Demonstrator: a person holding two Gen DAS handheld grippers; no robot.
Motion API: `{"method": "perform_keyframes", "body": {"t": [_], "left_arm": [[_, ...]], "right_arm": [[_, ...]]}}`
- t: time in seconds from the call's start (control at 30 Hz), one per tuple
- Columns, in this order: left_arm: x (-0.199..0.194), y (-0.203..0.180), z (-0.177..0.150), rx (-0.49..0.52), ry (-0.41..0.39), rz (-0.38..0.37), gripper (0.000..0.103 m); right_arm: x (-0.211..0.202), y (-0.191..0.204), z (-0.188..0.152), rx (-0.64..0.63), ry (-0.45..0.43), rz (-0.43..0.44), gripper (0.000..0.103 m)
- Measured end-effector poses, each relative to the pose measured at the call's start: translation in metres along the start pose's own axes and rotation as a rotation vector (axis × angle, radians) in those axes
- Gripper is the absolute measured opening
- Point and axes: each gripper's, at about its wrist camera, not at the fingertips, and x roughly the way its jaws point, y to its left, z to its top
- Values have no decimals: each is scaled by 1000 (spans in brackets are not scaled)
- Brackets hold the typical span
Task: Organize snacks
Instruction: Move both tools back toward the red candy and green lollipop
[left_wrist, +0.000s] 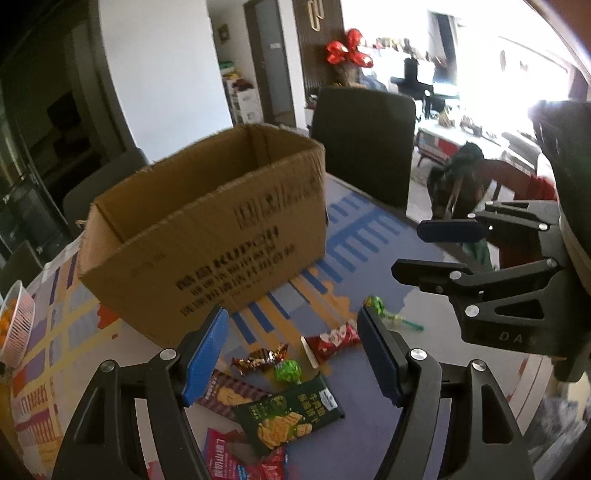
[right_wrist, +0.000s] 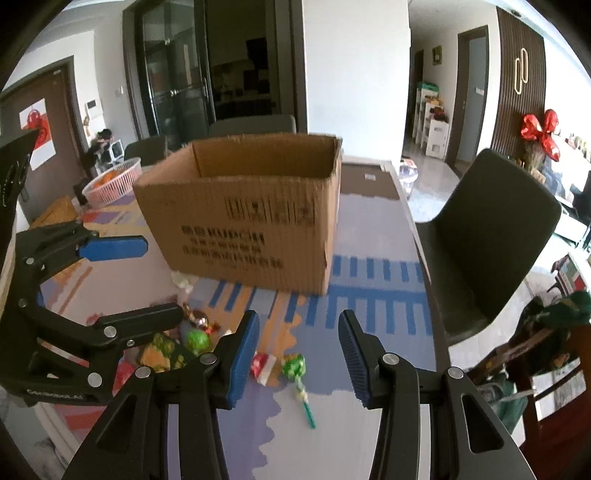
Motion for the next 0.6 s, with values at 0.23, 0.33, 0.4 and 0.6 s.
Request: {"method": "perform_keyframes", "body": {"t": [0.23,0.33,0.4,0.6], "left_arm": [[26,-6,-11,82,73,-18,71],[38,-8,-18,106,104,-37,71],[46,-8,-21,116,124,-48,71],[67,-11,-23,119,167,-78,71]], "right_arm": [[21,0,-20,5,81,6,46],[31,1,-27,-1,114,7,46],[38,1,-31,3,138,10,46],[52,-3,-39,17,181,26,46]]}}
